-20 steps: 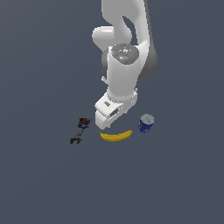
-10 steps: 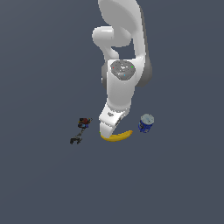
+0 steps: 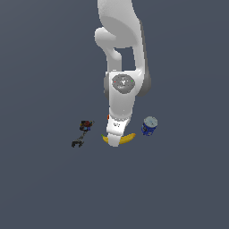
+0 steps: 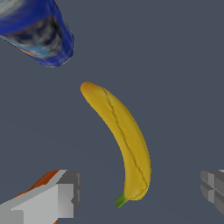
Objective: Pick up a designated object from a clutter of objects.
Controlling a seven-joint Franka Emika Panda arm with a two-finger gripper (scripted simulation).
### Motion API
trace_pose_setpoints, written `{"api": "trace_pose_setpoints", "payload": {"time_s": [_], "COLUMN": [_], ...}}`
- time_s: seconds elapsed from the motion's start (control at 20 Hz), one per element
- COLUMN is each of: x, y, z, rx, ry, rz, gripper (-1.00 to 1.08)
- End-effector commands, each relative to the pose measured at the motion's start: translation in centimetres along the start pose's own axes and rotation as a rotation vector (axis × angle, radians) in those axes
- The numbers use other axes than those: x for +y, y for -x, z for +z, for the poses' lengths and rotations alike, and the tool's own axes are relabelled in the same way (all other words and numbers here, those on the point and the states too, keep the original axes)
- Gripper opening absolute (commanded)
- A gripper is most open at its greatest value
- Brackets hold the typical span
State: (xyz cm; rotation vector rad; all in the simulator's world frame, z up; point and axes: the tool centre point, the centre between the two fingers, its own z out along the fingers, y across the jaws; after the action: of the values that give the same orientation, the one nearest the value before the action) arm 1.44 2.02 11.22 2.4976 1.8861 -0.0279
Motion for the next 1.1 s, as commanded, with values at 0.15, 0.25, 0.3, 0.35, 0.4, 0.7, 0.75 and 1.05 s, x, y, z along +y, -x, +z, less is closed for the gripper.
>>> {"api": "trace_pose_setpoints", "payload": {"time_s": [0.15,0.25,0.3,0.35,0.4,0.7,0.75,1.05], "x": [-0.3,-0.4,-0.4,-0.5,-0.5,-0.7,-0.7,-0.7], "y": [0.0,-0.1,-0.1,-0.1,-0.1,-0.1,-0.1,-0.1], "z": [2.0,2.6,2.9,3.1,3.3,4.2,4.2,4.4], "rx": [0.009,0.012,0.013,0.014,0.015,0.02,0.02,0.021], "ry": [0.002,0.002,0.002,0.003,0.003,0.004,0.004,0.004], "rz": [-0.133,-0.17,-0.187,-0.202,-0.216,-0.273,-0.277,-0.279], "gripper": [1.0,1.0,1.0,1.0,1.0,1.0,1.0,1.0]}}
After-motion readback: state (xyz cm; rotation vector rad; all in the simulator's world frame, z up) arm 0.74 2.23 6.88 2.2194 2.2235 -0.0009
